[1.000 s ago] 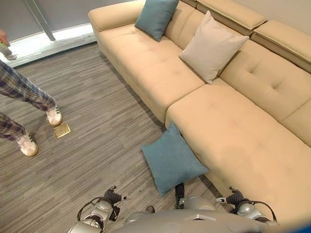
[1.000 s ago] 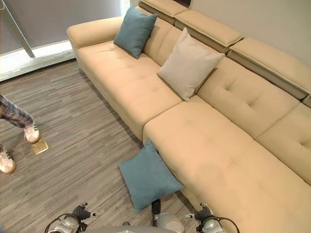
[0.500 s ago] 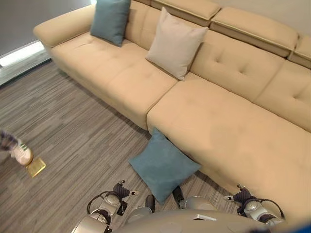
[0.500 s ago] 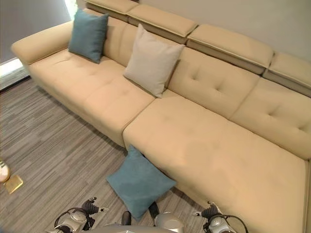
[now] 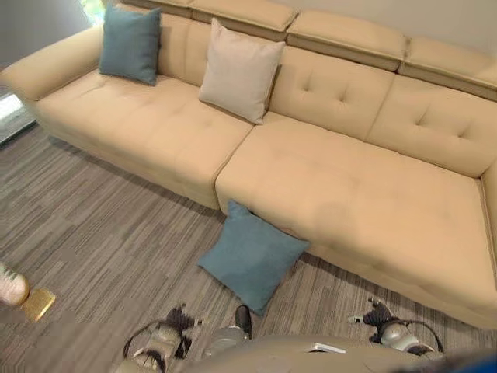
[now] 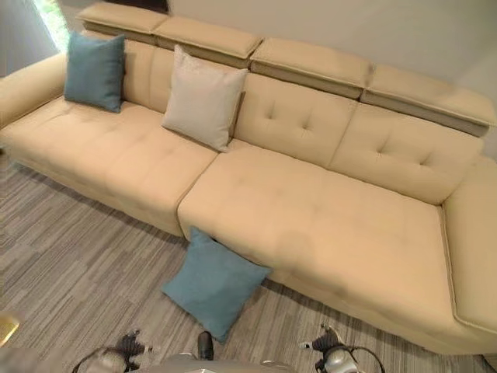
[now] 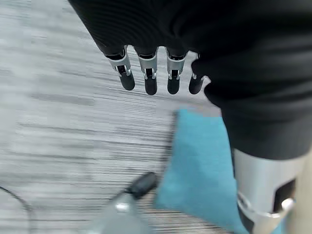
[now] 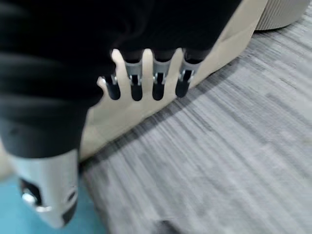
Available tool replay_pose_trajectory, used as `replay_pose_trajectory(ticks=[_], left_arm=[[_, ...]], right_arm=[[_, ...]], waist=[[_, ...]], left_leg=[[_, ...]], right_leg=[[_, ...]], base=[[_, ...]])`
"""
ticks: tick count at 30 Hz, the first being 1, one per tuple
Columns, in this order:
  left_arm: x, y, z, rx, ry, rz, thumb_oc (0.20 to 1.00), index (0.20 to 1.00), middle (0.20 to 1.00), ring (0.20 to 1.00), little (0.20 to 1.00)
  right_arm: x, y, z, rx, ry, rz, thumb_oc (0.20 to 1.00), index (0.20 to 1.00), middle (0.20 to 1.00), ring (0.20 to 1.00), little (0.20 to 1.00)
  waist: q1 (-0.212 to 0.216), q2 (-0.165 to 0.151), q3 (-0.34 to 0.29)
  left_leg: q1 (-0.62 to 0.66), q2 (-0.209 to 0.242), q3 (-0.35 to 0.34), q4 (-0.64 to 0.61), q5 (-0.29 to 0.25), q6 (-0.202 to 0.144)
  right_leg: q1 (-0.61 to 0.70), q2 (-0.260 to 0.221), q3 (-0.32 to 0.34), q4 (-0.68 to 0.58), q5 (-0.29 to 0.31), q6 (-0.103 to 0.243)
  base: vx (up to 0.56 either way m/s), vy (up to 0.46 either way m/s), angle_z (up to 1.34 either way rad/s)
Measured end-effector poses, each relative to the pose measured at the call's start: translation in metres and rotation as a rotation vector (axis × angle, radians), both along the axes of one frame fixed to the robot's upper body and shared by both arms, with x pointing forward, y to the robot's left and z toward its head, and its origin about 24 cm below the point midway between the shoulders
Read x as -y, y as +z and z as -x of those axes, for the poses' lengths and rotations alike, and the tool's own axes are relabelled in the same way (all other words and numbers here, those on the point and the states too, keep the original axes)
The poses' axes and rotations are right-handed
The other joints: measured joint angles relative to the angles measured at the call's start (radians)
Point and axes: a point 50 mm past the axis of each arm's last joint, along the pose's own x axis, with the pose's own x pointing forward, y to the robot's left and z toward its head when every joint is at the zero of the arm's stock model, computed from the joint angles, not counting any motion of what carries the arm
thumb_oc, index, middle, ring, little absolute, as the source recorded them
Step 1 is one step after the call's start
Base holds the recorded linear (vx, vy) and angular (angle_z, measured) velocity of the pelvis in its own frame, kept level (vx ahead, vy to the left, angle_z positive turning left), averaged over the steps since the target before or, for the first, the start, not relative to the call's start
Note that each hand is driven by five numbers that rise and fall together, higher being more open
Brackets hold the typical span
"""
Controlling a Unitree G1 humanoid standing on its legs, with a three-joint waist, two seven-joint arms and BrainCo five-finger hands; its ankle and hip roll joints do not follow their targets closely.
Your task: Pick up all the scattered cushions and arrange them neatly on the sofa.
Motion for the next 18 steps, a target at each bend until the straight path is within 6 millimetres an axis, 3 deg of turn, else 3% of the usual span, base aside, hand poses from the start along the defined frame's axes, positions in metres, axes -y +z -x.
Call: replay_pose_trajectory(ticks=[1, 3, 6, 8, 9, 10, 12, 15, 16, 18], left_arm=[[0.003, -0.002, 0.005, -0.013, 0.011, 0.011, 1.000, 1.000, 1.000, 1.000, 1.000], [0.010, -0.005, 0.007, -0.024, 0.020, 0.029, 1.000, 1.000, 1.000, 1.000, 1.000], [0.012, -0.006, 0.007, -0.036, 0.025, 0.033, 1.000, 1.000, 1.000, 1.000, 1.000], [0.017, -0.008, 0.009, -0.044, 0.011, 0.042, 1.000, 1.000, 1.000, 1.000, 1.000], [0.019, -0.008, 0.007, -0.043, 0.000, 0.042, 1.000, 1.000, 1.000, 1.000, 1.000], [0.017, -0.006, 0.003, -0.034, -0.008, 0.036, 1.000, 1.000, 1.000, 1.000, 1.000], [0.014, -0.005, 0.001, -0.028, -0.008, 0.027, 1.000, 1.000, 1.000, 1.000, 1.000], [0.001, -0.001, -0.001, -0.022, -0.005, -0.007, 1.000, 1.000, 1.000, 1.000, 1.000], [0.000, -0.001, -0.001, -0.015, 0.016, -0.003, 1.000, 1.000, 1.000, 1.000, 1.000], [-0.003, -0.001, 0.003, -0.022, 0.034, -0.005, 1.000, 1.000, 1.000, 1.000, 1.000]], right_arm=[[0.004, 0.002, -0.004, 0.011, -0.003, 0.009, 1.000, 1.000, 1.000, 1.000, 1.000], [0.015, 0.007, -0.012, 0.023, -0.006, 0.043, 1.000, 1.000, 1.000, 1.000, 1.000], [0.016, 0.010, -0.022, 0.047, -0.004, 0.047, 1.000, 1.000, 1.000, 1.000, 1.000], [0.019, 0.011, -0.023, 0.053, -0.020, 0.049, 1.000, 1.000, 1.000, 1.000, 1.000], [0.022, 0.011, -0.021, 0.047, -0.033, 0.054, 1.000, 1.000, 1.000, 1.000, 1.000], [0.017, 0.011, -0.024, 0.058, -0.038, 0.037, 1.000, 1.000, 1.000, 1.000, 1.000], [0.008, 0.010, -0.027, 0.074, -0.030, 0.009, 1.000, 1.000, 1.000, 1.000, 1.000], [-0.006, 0.011, -0.040, 0.109, -0.014, -0.027, 1.000, 1.000, 1.000, 1.000, 1.000], [-0.007, 0.010, -0.035, 0.107, -0.016, -0.032, 1.000, 1.000, 1.000, 1.000, 1.000], [-0.007, 0.006, -0.026, 0.081, -0.021, -0.033, 1.000, 1.000, 1.000, 1.000, 1.000]], waist=[[0.001, -0.011, 0.008], [-0.012, 0.015, 0.023], [-0.013, 0.014, 0.038], [-0.015, 0.033, 0.037], [-0.032, 0.067, 0.026], [-0.025, 0.067, 0.029], [-0.030, 0.059, 0.039], [-0.022, 0.059, 0.081], [-0.033, 0.078, 0.101], [-0.042, 0.078, 0.099]], left_leg=[[-0.001, -0.018, -0.049, 0.067, -0.041, 0.003], [0.022, 0.003, -0.137, 0.104, -0.085, -0.010], [0.050, 0.110, -0.148, 0.027, -0.087, -0.009], [0.093, 0.133, -0.148, -0.061, -0.081, -0.006], [0.122, 0.116, -0.147, -0.101, -0.077, -0.003], [0.154, 0.077, -0.130, -0.155, -0.050, 0.024], [0.158, 0.028, -0.091, -0.170, -0.030, 0.061], [0.172, -0.024, -0.010, -0.169, -0.041, 0.123], [0.192, -0.032, -0.019, -0.170, -0.055, 0.149], [0.208, -0.037, -0.025, -0.176, -0.062, 0.153]], right_leg=[[0.002, -0.008, 0.006, -0.010, 0.015, 0.000], [0.009, -0.006, 0.005, -0.042, 0.050, 0.013], [0.007, -0.004, 0.014, -0.072, 0.075, 0.019], [0.012, -0.002, 0.020, -0.090, 0.087, 0.044], [0.009, -0.007, 0.020, -0.098, 0.102, 0.065], [-0.041, -0.042, 0.055, -0.046, 0.099, 0.098], [-0.089, -0.096, 0.066, 0.027, 0.085, 0.123], [-0.163, -0.158, -0.003, 0.122, 0.118, 0.157], [-0.200, -0.116, -0.026, 0.256, 0.028, 0.152], [-0.215, -0.004, 0.032, 0.318, -0.018, 0.138]], base=[[-0.03, 0.156, -0.03], [0.01, 0.241, 0.08], [0.09, 0.257, -0.04], [0.09, 0.340, -0.16], [0.05, 0.479, -0.44], [0.02, 0.491, -0.48], [-0.04, 0.255, -0.56], [0.05, 0.231, -0.71], [0.15, 0.200, -0.16], [0.11, 0.055, 0.18]])
